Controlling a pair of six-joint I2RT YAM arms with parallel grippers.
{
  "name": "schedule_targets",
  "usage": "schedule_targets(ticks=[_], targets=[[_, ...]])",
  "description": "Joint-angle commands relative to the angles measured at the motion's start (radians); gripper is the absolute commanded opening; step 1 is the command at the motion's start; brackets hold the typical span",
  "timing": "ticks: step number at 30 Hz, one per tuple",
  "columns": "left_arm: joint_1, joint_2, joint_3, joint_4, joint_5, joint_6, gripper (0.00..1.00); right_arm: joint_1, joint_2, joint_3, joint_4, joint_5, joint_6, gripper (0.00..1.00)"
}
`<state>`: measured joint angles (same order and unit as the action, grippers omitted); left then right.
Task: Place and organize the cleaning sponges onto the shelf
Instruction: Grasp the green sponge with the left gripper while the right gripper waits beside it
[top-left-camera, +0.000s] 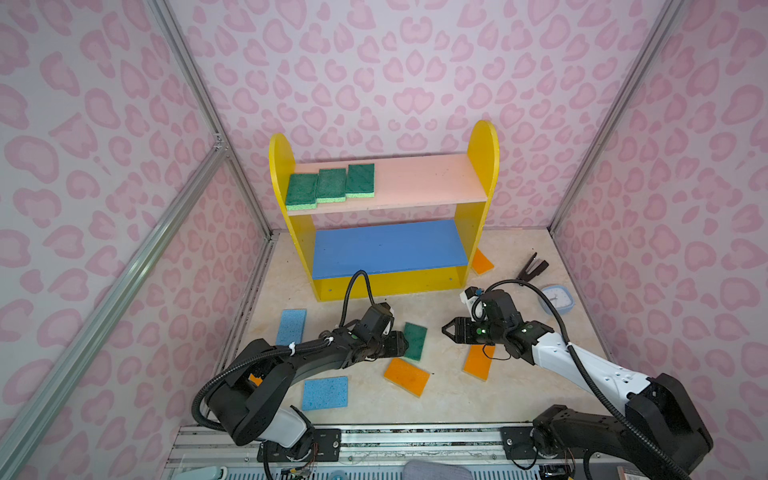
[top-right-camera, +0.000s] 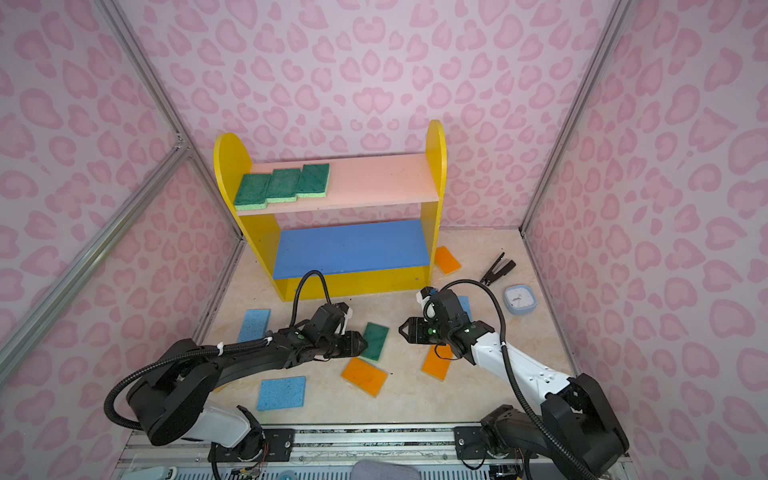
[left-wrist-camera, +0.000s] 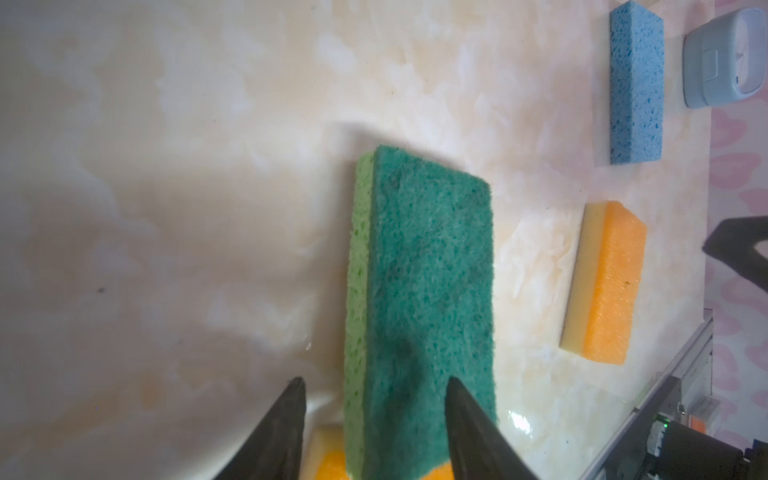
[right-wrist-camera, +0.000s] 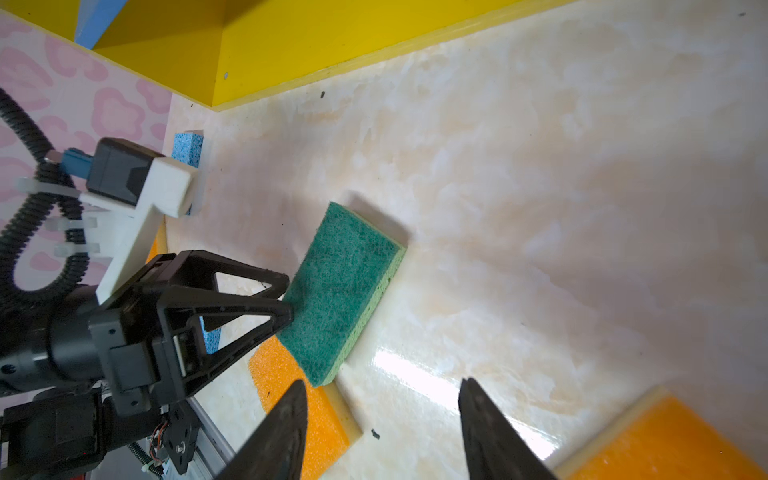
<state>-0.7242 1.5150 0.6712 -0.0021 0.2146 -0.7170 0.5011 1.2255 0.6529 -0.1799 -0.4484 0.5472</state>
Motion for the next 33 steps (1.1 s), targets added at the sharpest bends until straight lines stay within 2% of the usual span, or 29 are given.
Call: schedule_targets(ticks=[1,5,8,10,14,20,21,26,28,33], targets=[[0.001,0.037,0.029,0.053,0.035,-0.012,0.46,-0.007,-0.016,-0.012,0.013,-0.009,0.003,0.59],[0.0,0.071,0.052,0.059,0.055,-0.021,0.38,-0.017,-0.046,-0.024,0.001,-0.008,0.003,0.59],[0.001,0.075,0.055,0.066,0.057,-0.03,0.19,-0.018,-0.067,-0.033,-0.005,-0.007,0.005,0.59],[0.001,0.063,0.059,0.063,0.05,-0.033,0.11,-0.019,-0.08,-0.037,-0.009,-0.01,0.009,0.59],[0.001,0.016,0.071,0.04,0.027,-0.036,0.04,-0.017,-0.102,-0.039,-0.012,-0.016,0.016,0.59],[0.009,-0.04,0.093,-0.017,0.002,-0.013,0.06,-0.017,-0.119,-0.037,-0.011,-0.024,0.033,0.63],[0.011,-0.041,0.091,-0.027,-0.002,-0.005,0.09,-0.016,-0.122,-0.036,-0.013,-0.025,0.032,0.64],[0.013,-0.02,0.075,-0.067,-0.018,0.036,0.41,-0.018,-0.137,-0.04,-0.025,-0.014,0.025,0.65],[0.009,-0.006,0.071,-0.067,-0.026,0.037,0.45,-0.017,-0.136,-0.042,-0.021,-0.013,0.025,0.65],[-0.007,0.049,0.1,-0.061,-0.033,0.036,0.47,-0.016,-0.115,-0.031,-0.017,-0.013,0.021,0.66]])
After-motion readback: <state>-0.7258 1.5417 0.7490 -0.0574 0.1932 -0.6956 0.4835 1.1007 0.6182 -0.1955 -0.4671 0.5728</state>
